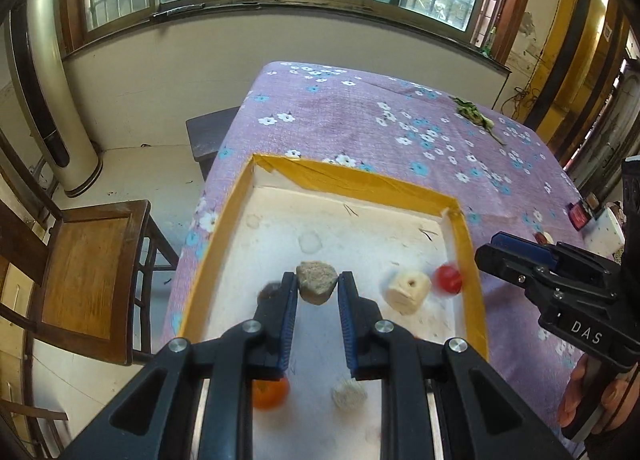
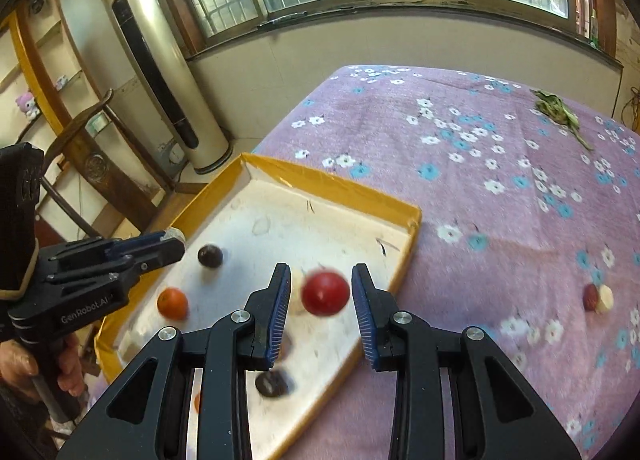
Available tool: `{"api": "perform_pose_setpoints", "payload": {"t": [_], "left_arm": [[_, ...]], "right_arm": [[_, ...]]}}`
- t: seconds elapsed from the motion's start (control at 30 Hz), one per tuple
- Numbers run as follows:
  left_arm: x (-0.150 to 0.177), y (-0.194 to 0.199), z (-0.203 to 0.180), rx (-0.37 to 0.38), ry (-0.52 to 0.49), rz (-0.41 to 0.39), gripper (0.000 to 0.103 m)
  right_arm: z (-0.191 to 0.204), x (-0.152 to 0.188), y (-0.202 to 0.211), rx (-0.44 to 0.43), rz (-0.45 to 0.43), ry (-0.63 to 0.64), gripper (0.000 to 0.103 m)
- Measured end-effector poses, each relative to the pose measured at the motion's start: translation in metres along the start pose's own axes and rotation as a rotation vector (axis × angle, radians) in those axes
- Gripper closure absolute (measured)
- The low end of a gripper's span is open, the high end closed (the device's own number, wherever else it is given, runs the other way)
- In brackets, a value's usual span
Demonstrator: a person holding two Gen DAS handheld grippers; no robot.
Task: Organize fruits
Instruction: 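Carry the red tomato and cream block with both grippers over the tray, then open both grippers to release the tomato and cream block into the tray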
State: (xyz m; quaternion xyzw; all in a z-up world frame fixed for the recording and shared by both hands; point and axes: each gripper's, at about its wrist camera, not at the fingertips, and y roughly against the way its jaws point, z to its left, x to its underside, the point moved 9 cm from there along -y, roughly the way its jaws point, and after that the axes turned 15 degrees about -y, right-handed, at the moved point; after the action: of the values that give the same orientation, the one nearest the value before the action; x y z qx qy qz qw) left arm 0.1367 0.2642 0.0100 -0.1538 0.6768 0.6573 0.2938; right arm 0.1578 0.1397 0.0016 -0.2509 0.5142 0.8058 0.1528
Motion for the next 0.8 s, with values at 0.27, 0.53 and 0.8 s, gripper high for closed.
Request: {"api": "perform_pose_setpoints", "payload": {"t": [0.27, 0.53, 0.8], "left_arm": [[-0.007, -0.04, 0.01, 0.024, 0.02, 0.05, 0.08], [-0.009, -0.075, 0.002, 0.034, -0.015, 0.116, 0.08], [-0.003, -0.084, 0.004, 0.013, -0.036, 0.146, 0.079]], "right_arm": [[-0.01, -0.011, -0.04, 0.048, 0.041, -0.007, 0.072], [-0.021, -0.006, -0.063, 0.096, 0.1, 0.011, 0.072], [-0.024, -0.003, -0.063, 0.12, 0.11, 0.038, 0.07]]}}
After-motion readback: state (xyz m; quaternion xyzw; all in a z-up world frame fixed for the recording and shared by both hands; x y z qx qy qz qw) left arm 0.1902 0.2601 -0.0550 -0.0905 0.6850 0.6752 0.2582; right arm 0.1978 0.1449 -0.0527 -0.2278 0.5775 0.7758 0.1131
